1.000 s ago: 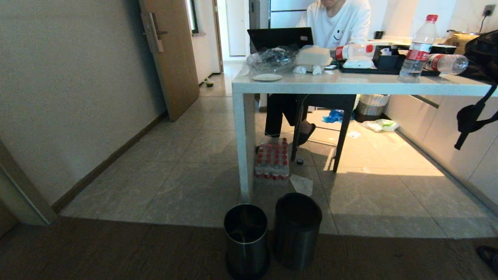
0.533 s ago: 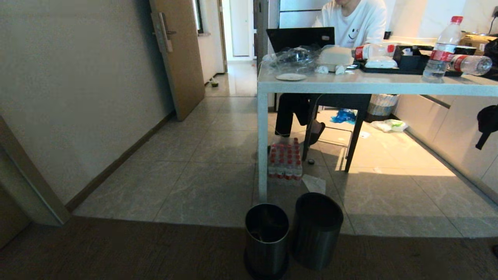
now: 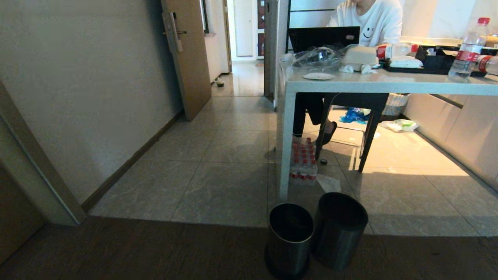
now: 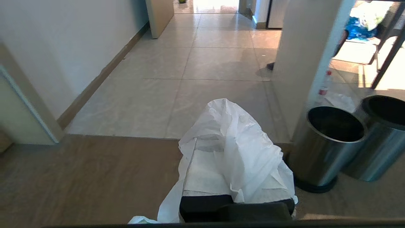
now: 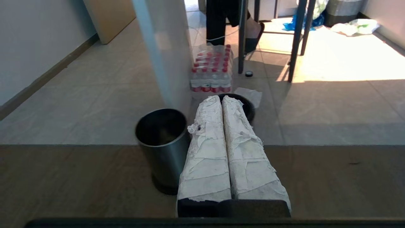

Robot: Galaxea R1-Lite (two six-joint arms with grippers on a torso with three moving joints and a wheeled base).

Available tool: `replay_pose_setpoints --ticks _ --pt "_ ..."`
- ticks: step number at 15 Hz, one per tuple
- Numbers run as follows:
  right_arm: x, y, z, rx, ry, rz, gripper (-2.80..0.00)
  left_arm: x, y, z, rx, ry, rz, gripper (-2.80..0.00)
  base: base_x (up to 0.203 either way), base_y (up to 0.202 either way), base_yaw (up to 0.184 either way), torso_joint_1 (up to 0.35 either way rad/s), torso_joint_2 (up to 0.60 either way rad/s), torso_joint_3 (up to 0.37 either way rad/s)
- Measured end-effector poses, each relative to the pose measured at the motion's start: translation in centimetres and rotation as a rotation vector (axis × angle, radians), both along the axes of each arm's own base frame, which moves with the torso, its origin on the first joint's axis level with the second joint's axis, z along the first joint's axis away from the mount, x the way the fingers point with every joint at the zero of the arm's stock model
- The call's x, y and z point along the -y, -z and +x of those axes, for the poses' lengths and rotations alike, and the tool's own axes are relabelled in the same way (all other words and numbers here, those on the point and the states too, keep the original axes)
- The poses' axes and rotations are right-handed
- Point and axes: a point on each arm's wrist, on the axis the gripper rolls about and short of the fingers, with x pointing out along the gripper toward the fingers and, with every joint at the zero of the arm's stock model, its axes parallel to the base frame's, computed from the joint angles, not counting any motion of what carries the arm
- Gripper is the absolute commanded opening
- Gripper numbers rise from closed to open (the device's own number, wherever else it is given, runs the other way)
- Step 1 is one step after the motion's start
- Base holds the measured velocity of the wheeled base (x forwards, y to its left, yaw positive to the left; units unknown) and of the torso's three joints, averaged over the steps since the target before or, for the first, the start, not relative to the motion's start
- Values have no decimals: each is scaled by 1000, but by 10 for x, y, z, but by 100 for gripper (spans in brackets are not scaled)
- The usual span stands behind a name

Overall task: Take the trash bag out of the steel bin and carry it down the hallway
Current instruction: Put the trash bag at the door

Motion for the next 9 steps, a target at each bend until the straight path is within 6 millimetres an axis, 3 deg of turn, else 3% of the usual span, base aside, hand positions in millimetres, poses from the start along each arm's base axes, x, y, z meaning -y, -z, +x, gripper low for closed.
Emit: replay_pose_setpoints --ticks 9 --pt "0 0 0 0 0 0 -280 0 0 0 1 2 2 -280 0 194 2 3 1 3"
